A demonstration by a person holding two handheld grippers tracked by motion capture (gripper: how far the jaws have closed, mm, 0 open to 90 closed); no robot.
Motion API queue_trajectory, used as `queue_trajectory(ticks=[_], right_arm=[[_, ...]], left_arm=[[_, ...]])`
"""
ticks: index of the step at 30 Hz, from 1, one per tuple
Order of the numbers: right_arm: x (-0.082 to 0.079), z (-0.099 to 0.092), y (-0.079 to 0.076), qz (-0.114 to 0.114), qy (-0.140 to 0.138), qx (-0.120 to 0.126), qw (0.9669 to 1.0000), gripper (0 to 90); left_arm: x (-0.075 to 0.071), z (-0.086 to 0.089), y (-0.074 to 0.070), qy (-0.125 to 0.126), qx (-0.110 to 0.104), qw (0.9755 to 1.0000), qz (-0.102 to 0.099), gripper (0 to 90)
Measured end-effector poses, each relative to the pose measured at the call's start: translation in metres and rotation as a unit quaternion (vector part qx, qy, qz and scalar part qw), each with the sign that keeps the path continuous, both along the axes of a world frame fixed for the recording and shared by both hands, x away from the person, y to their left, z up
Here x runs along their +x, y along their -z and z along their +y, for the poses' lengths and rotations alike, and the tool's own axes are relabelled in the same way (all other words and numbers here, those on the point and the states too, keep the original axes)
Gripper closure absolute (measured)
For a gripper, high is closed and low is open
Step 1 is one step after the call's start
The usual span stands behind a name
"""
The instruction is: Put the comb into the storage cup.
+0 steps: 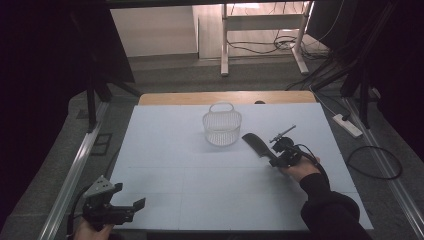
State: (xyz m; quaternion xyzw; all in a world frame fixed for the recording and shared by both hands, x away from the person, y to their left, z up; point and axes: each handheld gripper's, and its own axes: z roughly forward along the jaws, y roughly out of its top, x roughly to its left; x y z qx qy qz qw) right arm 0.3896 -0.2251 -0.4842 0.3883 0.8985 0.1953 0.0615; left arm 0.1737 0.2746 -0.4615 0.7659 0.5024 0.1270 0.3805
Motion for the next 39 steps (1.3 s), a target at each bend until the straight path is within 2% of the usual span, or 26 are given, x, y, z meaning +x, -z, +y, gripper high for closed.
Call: queue_trajectory(ticks=[5, 11, 14, 20, 24, 27, 33, 39], right_arm=[[-0.004, 0.004, -0.016, -0.028, -0.005, 0.018, 0.9994, 85.5], [-0.005, 0.005, -0.019, -0.038, -0.003, 0.014, 0.9992, 78.7], [-0.004, 0.003, -0.022, -0.046, 0.005, 0.014, 0.9988, 71.2], [-0.001, -0.003, -0.027, -0.065, 0.026, 0.006, 0.9975, 47.6], [0.002, -0.005, -0.027, -0.068, 0.038, -0.009, 0.997, 30.1], [0.004, -0.006, -0.027, -0.074, 0.043, -0.015, 0.9962, 21.4], [0.009, -0.009, -0.025, -0.055, 0.054, 0.009, 0.997, 1.4], [0.011, -0.011, -0.024, -0.05, 0.059, 0.013, 0.9969, 0.0]], left_arm=[[0.0, 0.0, 0.0, 0.0, 0.0, 1.0, 0.001, 2.2], [0.0, 0.0, 0.0, -0.001, 0.0, 1.0, 0.001, 2.2], [0.0, 0.0, 0.0, -0.001, 0.0, 1.0, 0.001, 2.2], [0.0, 0.0, 0.0, 0.0, 0.0, 1.0, 0.001, 2.2], [0.0, 0.0, 0.0, 0.0, 0.0, 1.0, 0.001, 2.3], [0.0, 0.0, 0.0, 0.0, 0.0, 1.0, 0.001, 2.3], [0.0, 0.0, 0.0, 0.0, 0.0, 1.0, 0.001, 2.3], [0.0, 0.0, 0.0, 0.0, 0.0, 1.0, 0.001, 2.3]])
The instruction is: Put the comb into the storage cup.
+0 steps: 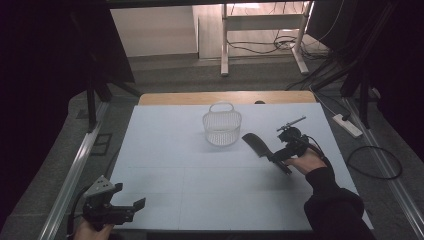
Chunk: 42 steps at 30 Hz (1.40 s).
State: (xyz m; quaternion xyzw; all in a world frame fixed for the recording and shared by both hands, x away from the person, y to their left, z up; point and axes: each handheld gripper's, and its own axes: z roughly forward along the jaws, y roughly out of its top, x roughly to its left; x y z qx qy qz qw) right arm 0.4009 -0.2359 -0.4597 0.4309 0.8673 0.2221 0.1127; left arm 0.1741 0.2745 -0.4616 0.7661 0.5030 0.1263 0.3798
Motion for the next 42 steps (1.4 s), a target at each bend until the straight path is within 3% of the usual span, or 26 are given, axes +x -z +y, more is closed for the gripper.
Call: queue_trajectory(ticks=[7, 15, 20, 27, 42], right_arm=[[0.001, 0.002, 0.003, 0.011, 0.003, -0.009, 0.9999, 0.0], [0.003, 0.004, 0.023, 0.033, -0.01, -0.019, 0.9993, 0.0], [0.002, 0.007, 0.036, 0.045, -0.026, -0.038, 0.9979, 0.0], [0.001, 0.006, 0.05, 0.056, -0.027, -0.062, 0.9961, 0.0], [0.0, 0.008, 0.049, 0.055, -0.028, -0.067, 0.9958, 2.8]], left_arm=[[0.0, 0.0, 0.0, 0.0, 0.0, 1.0, 0.0, 2.3], [0.0, 0.0, 0.0, 0.001, 0.0, 1.0, -0.001, 2.3], [0.0, 0.0, 0.0, 0.001, 0.0, 1.0, -0.002, 2.3], [-0.001, 0.0, 0.0, 0.002, 0.001, 1.0, -0.002, 2.3], [-0.001, 0.0, 0.0, 0.002, 0.001, 1.0, -0.002, 2.4]])
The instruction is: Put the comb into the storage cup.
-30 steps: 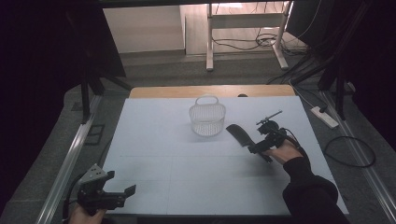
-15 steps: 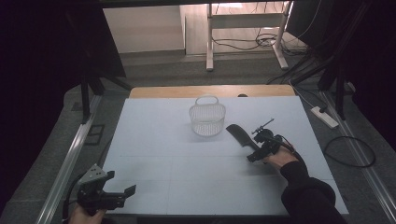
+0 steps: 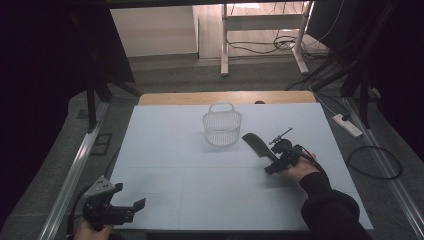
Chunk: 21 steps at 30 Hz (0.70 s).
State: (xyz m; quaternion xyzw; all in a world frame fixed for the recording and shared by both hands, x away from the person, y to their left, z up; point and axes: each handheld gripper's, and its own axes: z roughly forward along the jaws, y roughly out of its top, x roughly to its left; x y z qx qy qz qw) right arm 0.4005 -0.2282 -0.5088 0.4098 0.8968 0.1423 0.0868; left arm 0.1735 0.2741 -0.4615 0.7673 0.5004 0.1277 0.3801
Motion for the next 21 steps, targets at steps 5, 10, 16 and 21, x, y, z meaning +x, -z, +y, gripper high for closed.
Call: queue_trajectory(ticks=[5, 10, 16, 21], right_arm=[[-0.003, 0.003, -0.009, 0.008, -0.02, -0.005, 0.9997, 28.9], [-0.002, -0.001, -0.014, 0.009, -0.022, 0.001, 0.9997, 55.7], [0.0, -0.005, -0.016, 0.013, -0.016, 0.001, 0.9998, 72.1], [0.0, -0.004, -0.016, 0.016, -0.006, 0.0, 0.9999, 72.8]], left_arm=[[0.0, 0.0, 0.0, 0.0, 0.0, 1.0, 0.0, 2.4], [0.0, 0.0, 0.0, 0.0, 0.001, 1.0, 0.0, 2.4], [0.0, 0.0, 0.0, 0.0, 0.001, 1.0, 0.0, 2.5], [0.0, 0.0, 0.0, 0.0, 0.001, 1.0, 0.0, 2.6]])
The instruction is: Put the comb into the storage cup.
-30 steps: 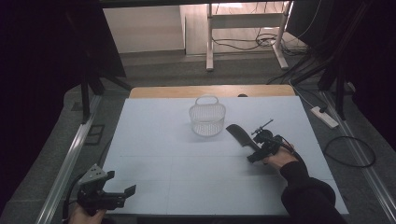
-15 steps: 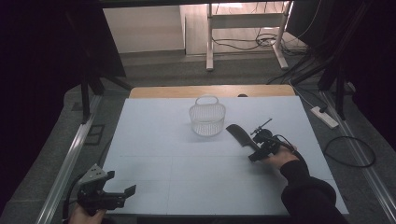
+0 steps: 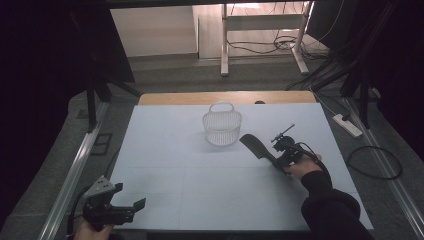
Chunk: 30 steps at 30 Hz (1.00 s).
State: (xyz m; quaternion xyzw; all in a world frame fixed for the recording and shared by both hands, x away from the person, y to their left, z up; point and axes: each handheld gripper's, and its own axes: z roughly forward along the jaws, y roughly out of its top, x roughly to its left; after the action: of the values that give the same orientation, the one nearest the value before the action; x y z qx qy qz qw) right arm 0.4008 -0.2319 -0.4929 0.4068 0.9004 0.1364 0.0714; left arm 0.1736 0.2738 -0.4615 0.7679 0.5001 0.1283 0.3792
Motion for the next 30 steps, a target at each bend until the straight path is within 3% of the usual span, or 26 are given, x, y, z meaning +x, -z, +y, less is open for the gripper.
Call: queue_trajectory(ticks=[11, 18, 25, 30], right_arm=[[-0.003, -0.005, -0.001, 0.0, 0.028, 0.028, 0.9992, 73.0], [-0.008, -0.011, -0.008, -0.022, 0.035, 0.045, 0.9981, 73.0], [-0.018, -0.016, -0.018, -0.053, 0.03, 0.067, 0.9959, 73.0], [-0.028, -0.019, -0.027, -0.072, 0.028, 0.08, 0.9938, 73.0]], left_arm=[[0.0, -0.001, -0.001, 0.0, 0.004, 1.0, -0.001, 2.3], [0.002, -0.004, -0.001, 0.007, 0.008, 0.9999, 0.001, 0.9], [0.009, -0.01, -0.005, 0.026, 0.003, 0.9996, -0.012, 0.6], [0.018, -0.015, -0.007, 0.063, -0.016, 0.9978, -0.011, 0.0]])
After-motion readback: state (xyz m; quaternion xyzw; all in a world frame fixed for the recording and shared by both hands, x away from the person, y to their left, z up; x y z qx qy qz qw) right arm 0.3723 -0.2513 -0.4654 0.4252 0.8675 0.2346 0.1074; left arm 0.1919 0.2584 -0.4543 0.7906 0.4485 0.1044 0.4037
